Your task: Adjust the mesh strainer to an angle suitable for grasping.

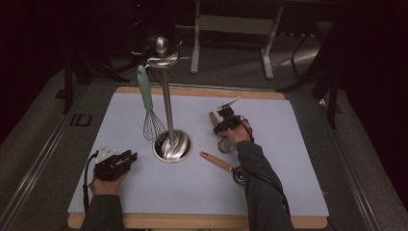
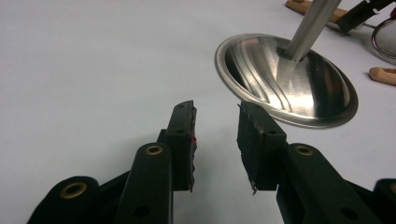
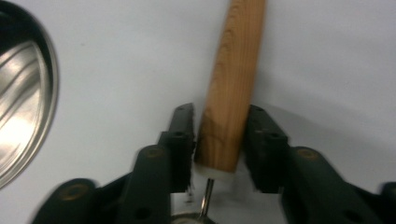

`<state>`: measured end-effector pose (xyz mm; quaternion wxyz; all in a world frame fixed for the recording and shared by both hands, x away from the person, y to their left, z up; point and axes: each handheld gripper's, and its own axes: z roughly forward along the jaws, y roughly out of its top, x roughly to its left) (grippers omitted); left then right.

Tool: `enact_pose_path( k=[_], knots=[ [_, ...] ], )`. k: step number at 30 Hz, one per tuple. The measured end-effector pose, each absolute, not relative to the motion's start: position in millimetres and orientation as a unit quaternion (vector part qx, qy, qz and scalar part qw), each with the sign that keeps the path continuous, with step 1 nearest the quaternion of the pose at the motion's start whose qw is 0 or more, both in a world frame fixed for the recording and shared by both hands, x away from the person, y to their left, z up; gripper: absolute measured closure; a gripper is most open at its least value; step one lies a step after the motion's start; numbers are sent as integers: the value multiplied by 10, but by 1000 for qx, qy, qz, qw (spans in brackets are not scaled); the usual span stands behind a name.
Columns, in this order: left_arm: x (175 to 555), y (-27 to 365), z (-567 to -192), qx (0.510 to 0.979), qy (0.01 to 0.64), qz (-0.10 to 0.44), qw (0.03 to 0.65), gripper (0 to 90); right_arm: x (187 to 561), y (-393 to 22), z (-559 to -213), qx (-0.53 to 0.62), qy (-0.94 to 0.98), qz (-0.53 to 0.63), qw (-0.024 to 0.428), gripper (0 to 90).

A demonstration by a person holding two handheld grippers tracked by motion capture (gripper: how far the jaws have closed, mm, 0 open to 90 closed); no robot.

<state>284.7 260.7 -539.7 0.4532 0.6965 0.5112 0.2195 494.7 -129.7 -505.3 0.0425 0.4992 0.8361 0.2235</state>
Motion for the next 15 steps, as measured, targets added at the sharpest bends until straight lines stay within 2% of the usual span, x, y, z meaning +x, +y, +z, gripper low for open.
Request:
enact_pose_path(
  k=[15],
  knots=[
    [2848,2595,-5397,699,511,222,449,670,4809,-1331,-4927,470,845,250,43,705]
  ],
)
